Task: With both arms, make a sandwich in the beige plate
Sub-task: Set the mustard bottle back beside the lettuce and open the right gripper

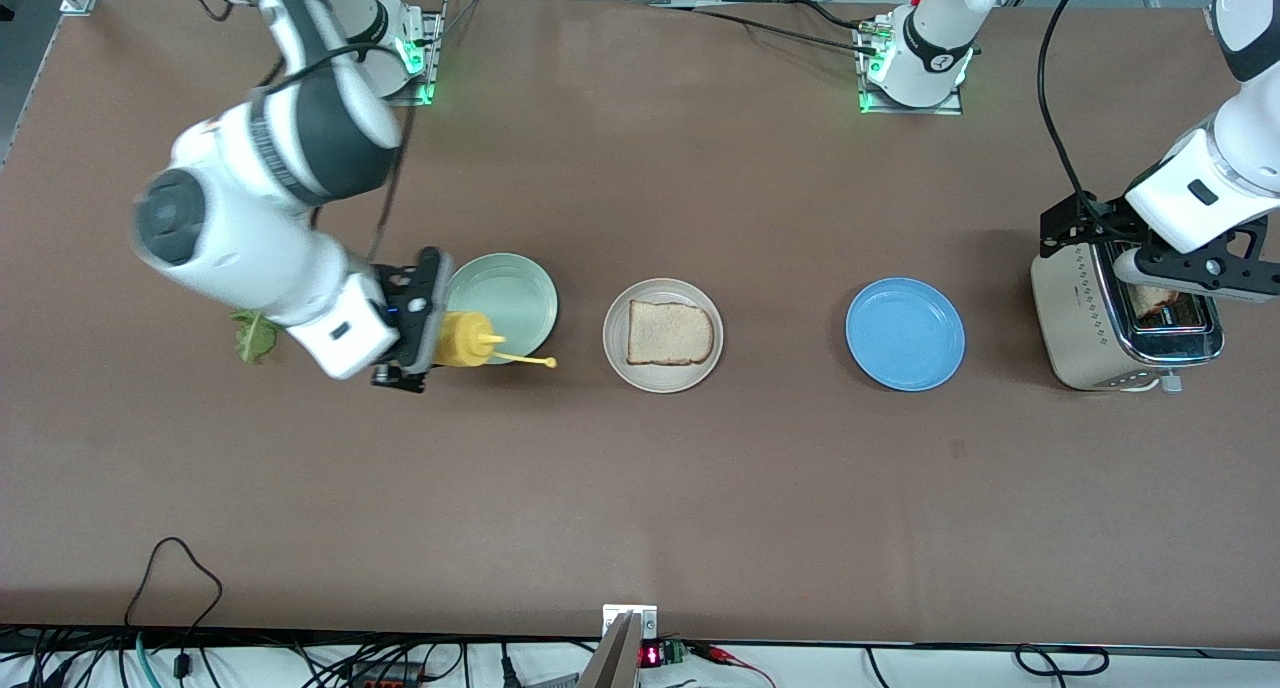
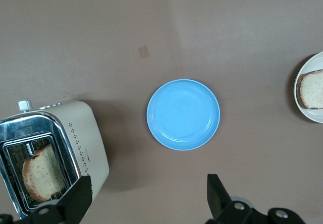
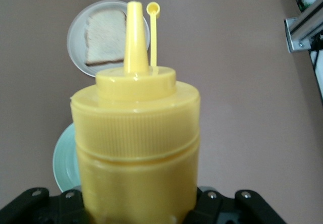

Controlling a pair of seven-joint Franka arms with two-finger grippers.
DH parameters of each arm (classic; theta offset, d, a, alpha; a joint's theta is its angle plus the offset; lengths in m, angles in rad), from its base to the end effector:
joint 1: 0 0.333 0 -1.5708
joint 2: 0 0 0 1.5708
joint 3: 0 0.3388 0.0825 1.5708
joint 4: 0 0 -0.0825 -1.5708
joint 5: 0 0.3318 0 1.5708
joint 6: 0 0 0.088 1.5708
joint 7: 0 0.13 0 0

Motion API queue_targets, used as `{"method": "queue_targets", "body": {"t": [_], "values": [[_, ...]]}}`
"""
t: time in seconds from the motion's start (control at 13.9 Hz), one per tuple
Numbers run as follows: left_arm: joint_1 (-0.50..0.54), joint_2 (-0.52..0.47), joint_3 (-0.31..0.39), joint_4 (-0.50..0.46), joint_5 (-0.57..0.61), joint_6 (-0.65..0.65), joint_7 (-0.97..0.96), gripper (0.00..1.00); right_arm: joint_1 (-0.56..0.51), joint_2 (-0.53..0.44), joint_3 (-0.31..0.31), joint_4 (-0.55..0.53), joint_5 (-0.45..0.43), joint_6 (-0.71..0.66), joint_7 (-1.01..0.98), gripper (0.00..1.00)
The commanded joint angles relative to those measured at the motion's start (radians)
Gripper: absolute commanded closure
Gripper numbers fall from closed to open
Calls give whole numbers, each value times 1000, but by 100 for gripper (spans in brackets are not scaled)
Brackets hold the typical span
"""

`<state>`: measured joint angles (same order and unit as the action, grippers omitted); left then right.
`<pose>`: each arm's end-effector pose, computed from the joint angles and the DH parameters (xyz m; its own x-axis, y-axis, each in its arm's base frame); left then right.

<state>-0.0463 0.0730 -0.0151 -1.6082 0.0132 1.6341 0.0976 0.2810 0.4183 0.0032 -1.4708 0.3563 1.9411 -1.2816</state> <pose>0.5268 -0.0305 0.5763 0.9861 -0.1591 -0.0480 -0.1596 -0.9872 -0.0074 0.6156 0.2119 0.4637 0.1305 0.9359 0.3273 0.9912 -0.1151 -0.0659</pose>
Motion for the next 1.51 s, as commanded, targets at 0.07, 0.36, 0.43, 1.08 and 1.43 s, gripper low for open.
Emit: {"method": "queue_targets", "body": {"t": [0.07, 0.36, 0.43, 1.08, 1.43], "values": [[-12, -15, 9, -2, -6, -19, -12, 0, -113, -88, 21, -169, 217, 6, -229, 70], [-12, -15, 9, -2, -6, -19, -12, 0, -233, -101, 20, -328, 488, 2, -520, 70], [-17, -15, 7, -1, -6, -19, -12, 0, -258, -104, 20, -371, 545, 1, -588, 70], [-9, -13, 10, -2, -4, -30, 1, 0, -457, 68, 18, -548, 849, -154, -1125, 70], [-7, -6, 14, 1, -2, -23, 1, 0, -526, 218, 18, -540, 906, -238, -1318, 70]]}}
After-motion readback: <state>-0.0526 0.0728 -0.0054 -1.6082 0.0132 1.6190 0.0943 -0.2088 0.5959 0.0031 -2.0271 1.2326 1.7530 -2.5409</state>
